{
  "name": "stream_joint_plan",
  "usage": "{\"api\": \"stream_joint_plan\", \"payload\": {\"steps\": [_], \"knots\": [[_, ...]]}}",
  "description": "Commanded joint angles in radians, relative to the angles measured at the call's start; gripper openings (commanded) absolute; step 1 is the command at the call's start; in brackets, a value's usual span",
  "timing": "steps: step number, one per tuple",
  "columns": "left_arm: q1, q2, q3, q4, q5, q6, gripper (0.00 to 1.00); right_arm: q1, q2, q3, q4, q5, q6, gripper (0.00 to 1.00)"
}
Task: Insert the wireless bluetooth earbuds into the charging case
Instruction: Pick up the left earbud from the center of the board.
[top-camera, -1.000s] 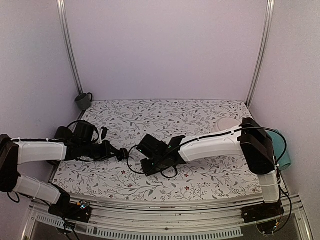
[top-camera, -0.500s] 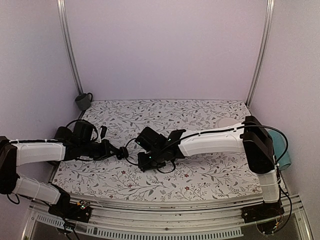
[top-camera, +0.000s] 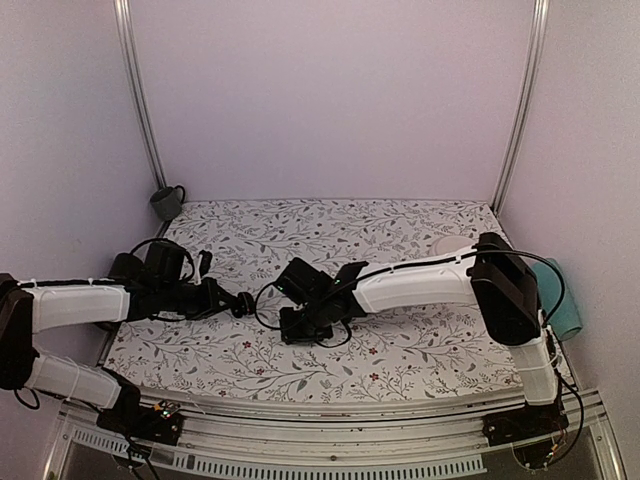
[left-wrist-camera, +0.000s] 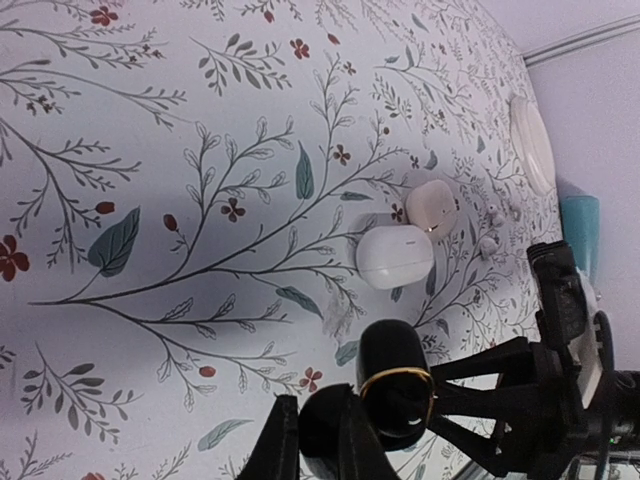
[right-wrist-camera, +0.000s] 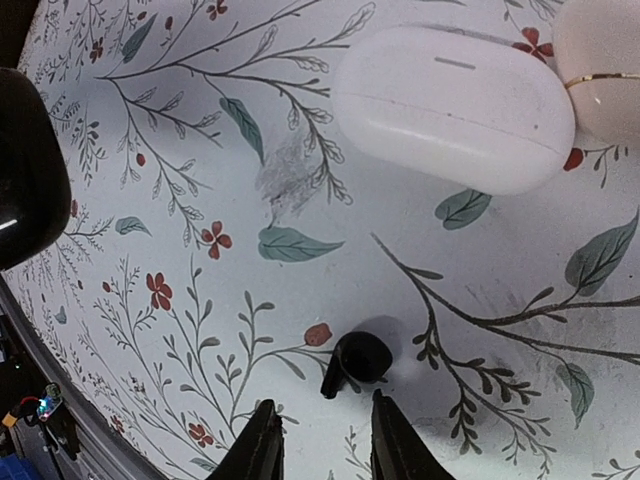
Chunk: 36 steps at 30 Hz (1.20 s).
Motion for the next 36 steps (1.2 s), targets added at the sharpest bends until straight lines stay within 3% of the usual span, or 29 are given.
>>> {"api": "stream_joint_plan", "payload": {"steps": [1,18,36], "knots": [[0.018,-0.015,0.023,0.0,0.012,0.023,0.0,-0.018,0.02,-0.002,0.021,-0.019,0.018,0.31],[0.035,-0.017,0.019,0.004,0.021,0.031,0.0,-0.029,0.072,0.041,0.021,-0.046,0.004,0.31],[0.053,-0.02,0.017,0.001,0.032,0.04,0.0,-0.028,0.172,0.188,-0.133,0.05,-0.107,0.3]]}}
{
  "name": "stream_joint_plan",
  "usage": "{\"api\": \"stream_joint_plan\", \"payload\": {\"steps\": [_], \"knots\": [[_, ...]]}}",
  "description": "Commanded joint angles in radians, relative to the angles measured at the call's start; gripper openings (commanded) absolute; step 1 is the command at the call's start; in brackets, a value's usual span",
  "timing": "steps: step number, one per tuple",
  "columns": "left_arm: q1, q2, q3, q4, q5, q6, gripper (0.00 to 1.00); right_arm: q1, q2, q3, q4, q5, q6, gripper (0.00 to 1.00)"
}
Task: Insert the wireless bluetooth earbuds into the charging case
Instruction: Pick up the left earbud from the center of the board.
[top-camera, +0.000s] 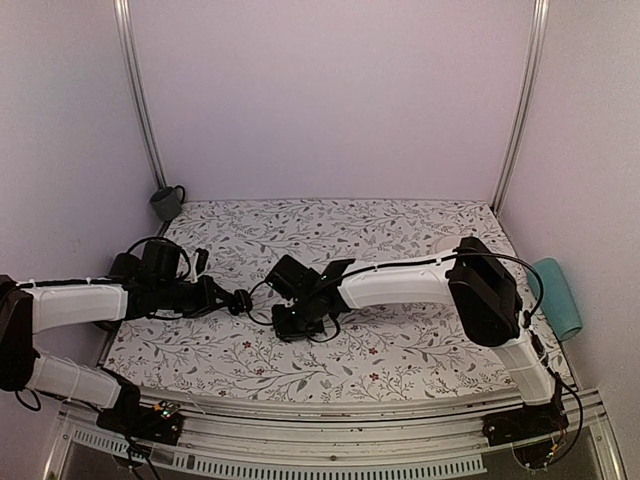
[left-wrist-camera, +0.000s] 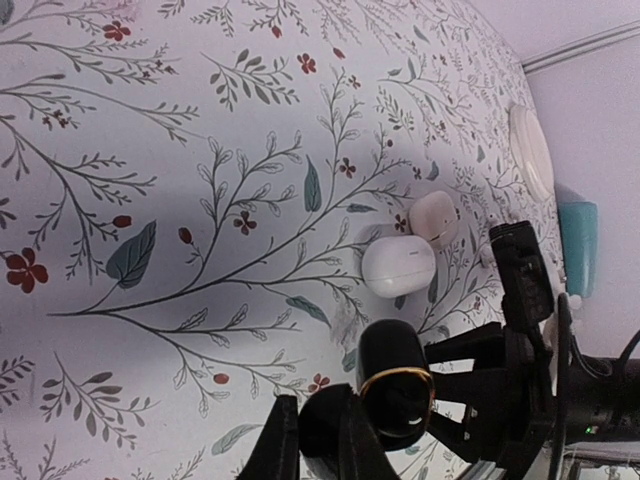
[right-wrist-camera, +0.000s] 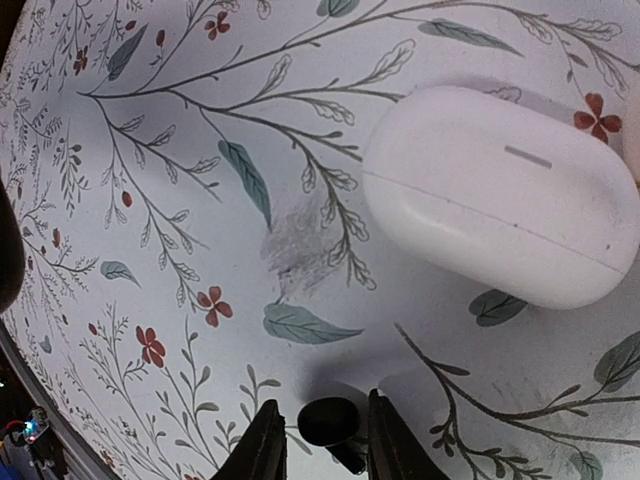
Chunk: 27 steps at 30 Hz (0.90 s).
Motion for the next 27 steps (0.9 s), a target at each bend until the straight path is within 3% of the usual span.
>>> {"api": "stream_joint_plan", "payload": {"steps": [1,27], "knots": [[0.018,-0.014,0.017,0.001,0.014,0.018,0.0,-0.008,0.057,0.05,-0.097,0.06,-0.071,0.3],[0.021,-0.009,0.025,0.0,0.011,0.015,0.0,0.026,0.142,0.23,-0.268,0.095,-0.138,0.29]]}}
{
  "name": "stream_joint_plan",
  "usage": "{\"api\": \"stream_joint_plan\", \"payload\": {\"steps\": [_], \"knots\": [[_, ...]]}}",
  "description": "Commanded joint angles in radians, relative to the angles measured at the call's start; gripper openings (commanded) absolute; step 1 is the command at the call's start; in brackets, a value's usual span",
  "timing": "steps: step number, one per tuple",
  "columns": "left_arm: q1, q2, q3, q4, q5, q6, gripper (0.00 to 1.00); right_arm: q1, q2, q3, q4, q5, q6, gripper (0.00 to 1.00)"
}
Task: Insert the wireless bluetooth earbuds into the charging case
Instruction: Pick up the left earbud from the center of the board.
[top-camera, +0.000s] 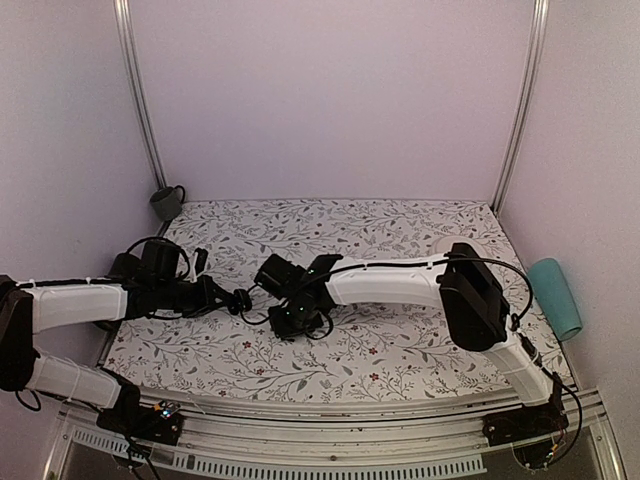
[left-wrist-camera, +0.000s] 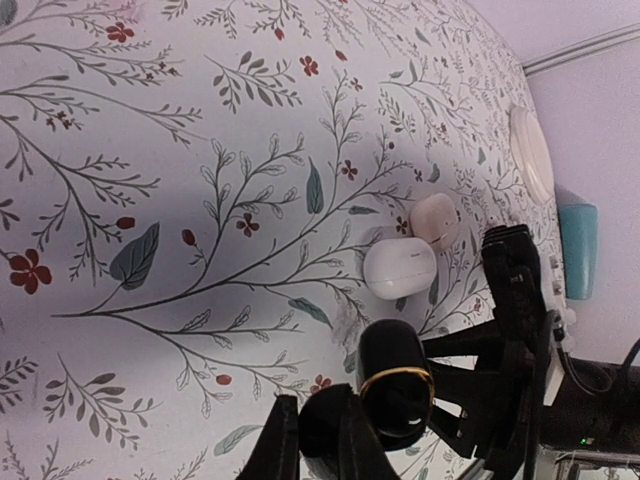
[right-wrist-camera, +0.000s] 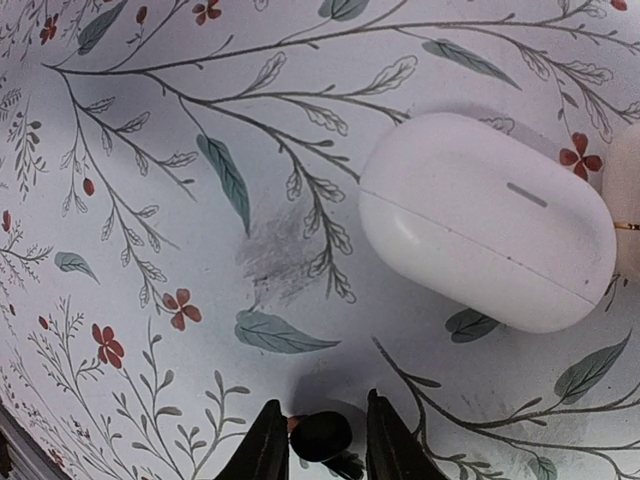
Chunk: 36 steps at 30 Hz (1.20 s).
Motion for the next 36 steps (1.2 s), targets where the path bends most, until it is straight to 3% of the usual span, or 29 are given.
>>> {"api": "stream_joint_plan", "payload": {"steps": [1,36], "knots": [[0.014,-0.009,0.024,-0.001,0.008,0.013,0.0,0.01,0.06,0.043,-0.053,0.01,-0.016,0.28],[0.014,0.001,0.032,0.0,0.015,0.001,0.0,0.037,0.111,0.11,-0.161,0.04,-0.068,0.27]]}}
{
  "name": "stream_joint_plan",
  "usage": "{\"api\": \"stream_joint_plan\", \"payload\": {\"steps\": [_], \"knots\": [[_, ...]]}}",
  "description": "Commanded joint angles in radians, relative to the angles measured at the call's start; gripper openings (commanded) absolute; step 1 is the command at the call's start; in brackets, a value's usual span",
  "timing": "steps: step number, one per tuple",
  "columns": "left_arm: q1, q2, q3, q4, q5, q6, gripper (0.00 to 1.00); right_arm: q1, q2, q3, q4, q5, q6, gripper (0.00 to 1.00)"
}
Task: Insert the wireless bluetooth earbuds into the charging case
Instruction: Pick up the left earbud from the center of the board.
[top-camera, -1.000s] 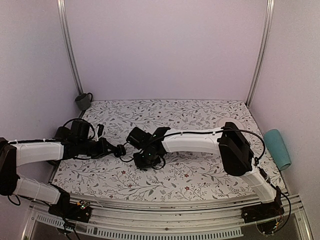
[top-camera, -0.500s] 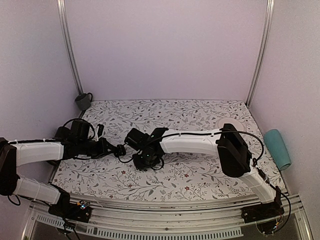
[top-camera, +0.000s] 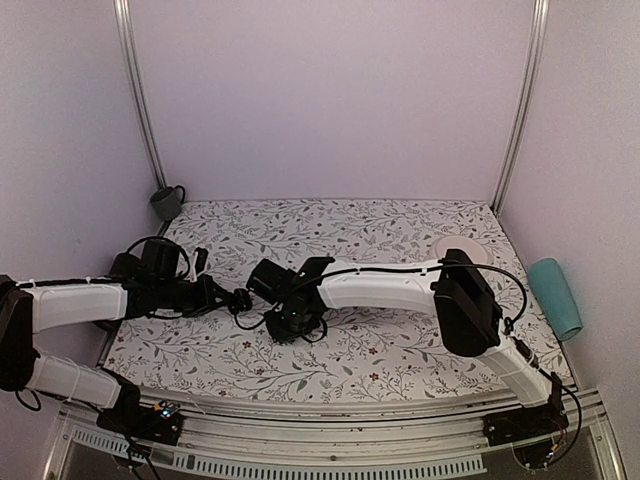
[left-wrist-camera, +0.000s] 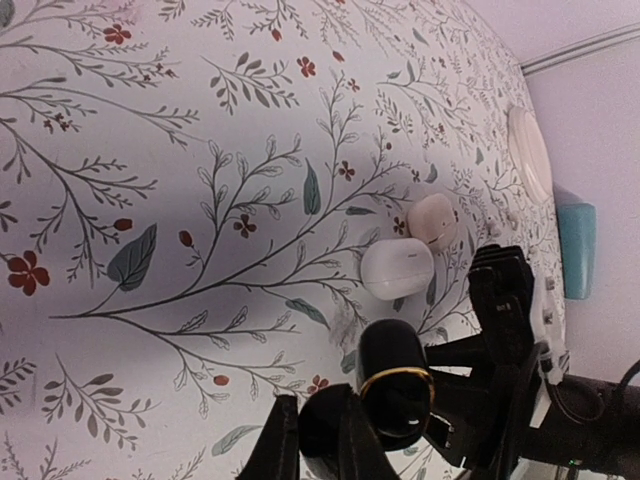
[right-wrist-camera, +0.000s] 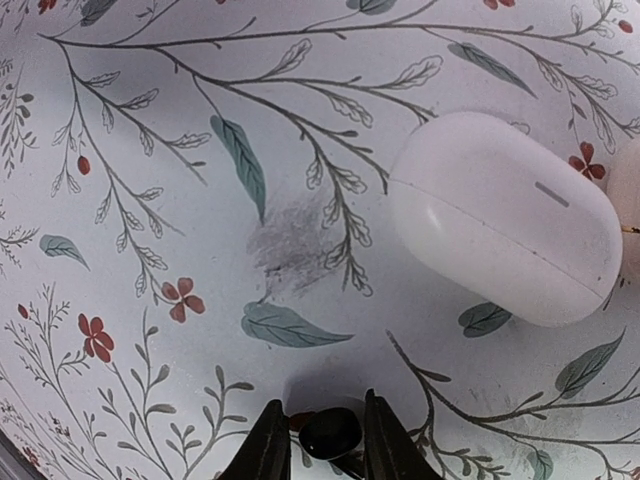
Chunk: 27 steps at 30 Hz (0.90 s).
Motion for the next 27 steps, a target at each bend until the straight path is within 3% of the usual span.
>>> {"api": "stream_joint_plan", "payload": {"steps": [1,12,18,27], "knots": [[0.013,0.002,0.031,0.001,0.014,0.001,0.0,0.007,0.061,0.011,-0.069,-0.007,-0.022,0.27],[0.013,0.01,0.035,-0.005,0.015,-0.001,0.0,0.009,0.07,0.013,-0.053,-0.021,-0.021,0.2],[0.013,0.014,0.033,-0.008,0.017,-0.005,0.0,0.005,0.047,-0.012,-0.022,-0.013,-0.014,0.1],[0.008,0.028,0.034,-0.011,0.026,-0.013,0.0,-0.017,-0.111,-0.222,0.162,-0.017,0.014,0.09]]}}
